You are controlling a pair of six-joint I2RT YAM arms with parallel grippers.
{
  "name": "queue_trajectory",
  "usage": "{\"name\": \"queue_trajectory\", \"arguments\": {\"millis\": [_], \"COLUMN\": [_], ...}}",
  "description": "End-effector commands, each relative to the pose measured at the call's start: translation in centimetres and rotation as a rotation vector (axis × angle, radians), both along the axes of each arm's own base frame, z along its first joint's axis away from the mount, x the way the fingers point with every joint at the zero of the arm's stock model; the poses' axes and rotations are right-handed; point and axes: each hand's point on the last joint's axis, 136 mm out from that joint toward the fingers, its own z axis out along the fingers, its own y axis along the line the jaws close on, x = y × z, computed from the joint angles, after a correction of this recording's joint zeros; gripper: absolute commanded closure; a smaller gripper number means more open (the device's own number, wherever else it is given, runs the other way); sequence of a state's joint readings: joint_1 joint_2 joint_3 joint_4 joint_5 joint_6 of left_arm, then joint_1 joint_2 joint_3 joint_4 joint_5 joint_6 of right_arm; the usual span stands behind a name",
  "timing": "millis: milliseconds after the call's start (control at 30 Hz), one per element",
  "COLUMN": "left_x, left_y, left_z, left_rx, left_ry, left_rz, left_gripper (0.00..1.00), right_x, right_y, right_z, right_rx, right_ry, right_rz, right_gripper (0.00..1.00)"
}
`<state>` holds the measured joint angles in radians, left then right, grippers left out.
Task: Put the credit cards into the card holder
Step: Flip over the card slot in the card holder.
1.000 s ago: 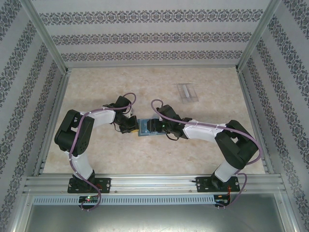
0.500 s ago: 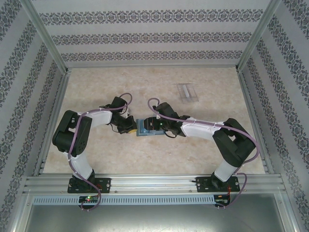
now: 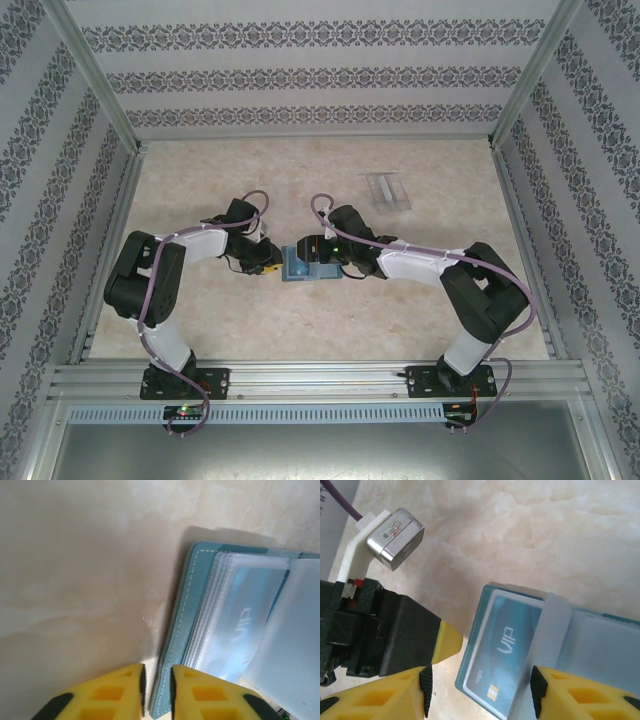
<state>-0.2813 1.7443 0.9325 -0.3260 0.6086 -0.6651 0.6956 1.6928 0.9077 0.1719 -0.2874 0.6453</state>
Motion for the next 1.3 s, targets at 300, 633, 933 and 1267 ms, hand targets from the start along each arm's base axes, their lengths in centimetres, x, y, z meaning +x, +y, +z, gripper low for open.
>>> {"name": "queue_trajectory", "arguments": {"millis": [300, 633, 933, 1267], "left_x": [1.6, 2.0, 2.3, 2.3], "left_y": [2.3, 2.6, 5.9, 5.1], "left_z": [2.4, 2.7, 3.1, 4.9], "left_rx": [-0.03, -0.016, 0.042, 0.031], "left_ry": [-0.081, -0.091, -0.089, -0.157], "left_rz": [0.103, 0.107, 0.245, 0.232], "left_gripper": [0.62, 0.61, 0.52, 0.46], "right_x": [0.0, 0.0, -0.5, 1.3], "right_y": [3.2, 3.8, 5.5, 2.6], "right_z": [-0.8, -1.7, -3.9, 2.1], "right_rx": [0.118, 0.132, 0.118, 0.172], "right_ry": [0.059, 0.121, 0.176, 0.05], "right_rz": [0.075, 0.12, 0.136, 0.1], "right_gripper": [0.46, 0.46, 0.5, 0.47]}}
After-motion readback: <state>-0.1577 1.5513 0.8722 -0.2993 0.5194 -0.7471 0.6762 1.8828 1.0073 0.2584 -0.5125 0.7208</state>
